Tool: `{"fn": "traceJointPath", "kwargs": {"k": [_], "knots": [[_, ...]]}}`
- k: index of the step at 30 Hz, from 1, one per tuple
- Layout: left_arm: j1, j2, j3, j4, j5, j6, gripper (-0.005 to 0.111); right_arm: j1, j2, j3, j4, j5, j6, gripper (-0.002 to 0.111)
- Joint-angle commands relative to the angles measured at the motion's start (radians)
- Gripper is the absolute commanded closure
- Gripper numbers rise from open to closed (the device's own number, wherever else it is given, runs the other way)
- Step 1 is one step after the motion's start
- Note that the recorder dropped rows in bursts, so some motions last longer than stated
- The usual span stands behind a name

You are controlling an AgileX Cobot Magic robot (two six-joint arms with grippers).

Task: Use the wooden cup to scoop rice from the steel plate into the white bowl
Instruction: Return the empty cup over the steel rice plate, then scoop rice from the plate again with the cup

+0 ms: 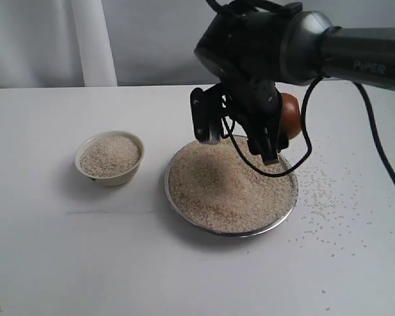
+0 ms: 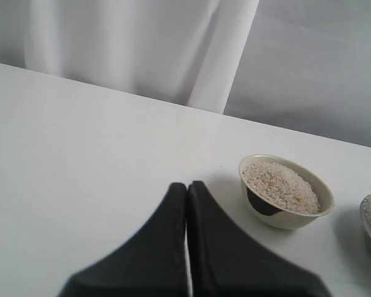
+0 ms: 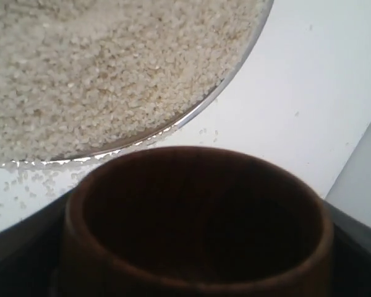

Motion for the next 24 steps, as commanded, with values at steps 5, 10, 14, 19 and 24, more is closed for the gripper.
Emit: {"fn": "traceJointPath", "kwargs": {"k": [5,10,14,19,24], "knots": [[-0.005,0.001,0.002,-0.004,-0.007,-0.004,0.107,0.005,0.111,0.011,-0.16,-0.005,-0.029,0.108],[-0.005,0.001,0.002,-0.004,-0.007,-0.004,0.107,0.012,0.175,0.011,-0.216,-0.017,-0.044,0.108],[-0.005,0.001,0.002,-0.004,-0.007,-0.004,0.107,0.012,0.199,0.011,-0.216,-0.057,-0.044,0.108],[-0.005,0.001,0.002,-0.004,-0.007,-0.004,0.107,0.012,0.241,0.011,-0.231,-0.084,-0.049,0.108],[-0.005,0.001,0.002,-0.004,-0.007,-0.004,0.107,0.012,0.269,0.011,-0.219,-0.136,-0.044,0.108]]}}
